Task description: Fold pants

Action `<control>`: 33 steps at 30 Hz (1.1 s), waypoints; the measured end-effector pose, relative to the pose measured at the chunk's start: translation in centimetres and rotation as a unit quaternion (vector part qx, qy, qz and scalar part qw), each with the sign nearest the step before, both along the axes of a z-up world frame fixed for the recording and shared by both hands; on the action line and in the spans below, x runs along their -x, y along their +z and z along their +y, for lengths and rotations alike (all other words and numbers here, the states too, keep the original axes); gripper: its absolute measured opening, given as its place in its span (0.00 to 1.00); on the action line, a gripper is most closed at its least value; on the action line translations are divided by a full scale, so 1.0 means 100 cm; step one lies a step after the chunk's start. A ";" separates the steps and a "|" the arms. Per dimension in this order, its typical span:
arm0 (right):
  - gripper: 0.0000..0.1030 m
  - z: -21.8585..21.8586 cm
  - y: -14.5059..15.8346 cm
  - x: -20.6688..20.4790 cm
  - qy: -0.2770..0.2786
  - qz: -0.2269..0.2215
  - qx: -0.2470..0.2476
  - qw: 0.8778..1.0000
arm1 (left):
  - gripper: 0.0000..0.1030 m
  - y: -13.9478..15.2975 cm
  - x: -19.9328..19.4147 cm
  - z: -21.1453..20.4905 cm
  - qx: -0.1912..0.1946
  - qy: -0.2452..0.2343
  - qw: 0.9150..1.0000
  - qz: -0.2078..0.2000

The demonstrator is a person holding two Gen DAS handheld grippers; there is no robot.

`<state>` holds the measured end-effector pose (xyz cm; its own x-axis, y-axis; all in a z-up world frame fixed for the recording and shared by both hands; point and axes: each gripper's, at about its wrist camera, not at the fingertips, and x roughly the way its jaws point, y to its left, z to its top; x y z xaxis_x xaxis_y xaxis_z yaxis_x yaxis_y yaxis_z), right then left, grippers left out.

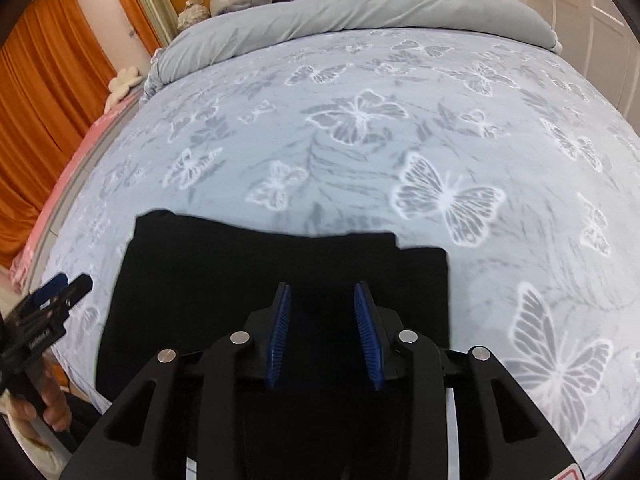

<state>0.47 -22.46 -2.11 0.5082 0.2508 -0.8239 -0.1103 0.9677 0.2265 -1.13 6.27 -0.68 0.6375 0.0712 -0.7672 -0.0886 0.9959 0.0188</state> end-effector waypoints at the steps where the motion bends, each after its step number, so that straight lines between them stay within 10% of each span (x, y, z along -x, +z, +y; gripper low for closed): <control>1: 0.32 -0.003 -0.001 0.002 0.000 0.002 0.000 1.000 | 0.83 -0.002 -0.001 -0.004 -0.003 -0.002 1.000 0.003; 15: 0.50 -0.019 -0.027 0.005 0.003 0.038 -0.007 0.999 | 0.87 -0.021 -0.009 -0.045 -0.009 -0.034 0.999 0.029; 20: 0.07 -0.007 -0.015 0.007 0.025 0.007 0.003 1.000 | 0.87 -0.019 -0.009 -0.057 -0.001 -0.046 0.999 0.027; 24: 0.07 -0.019 0.021 0.028 0.019 -0.043 -0.005 0.999 | 0.89 -0.020 -0.008 -0.062 -0.003 -0.054 0.998 0.026; 29: 0.19 -0.027 -0.038 0.006 -0.016 0.035 0.045 0.998 | 0.92 -0.036 -0.013 -0.071 -0.023 -0.056 0.997 0.045; 33: 0.19 -0.035 0.000 0.020 -0.026 -0.024 0.004 0.999 | 0.92 -0.035 -0.014 -0.071 -0.014 -0.053 0.997 0.046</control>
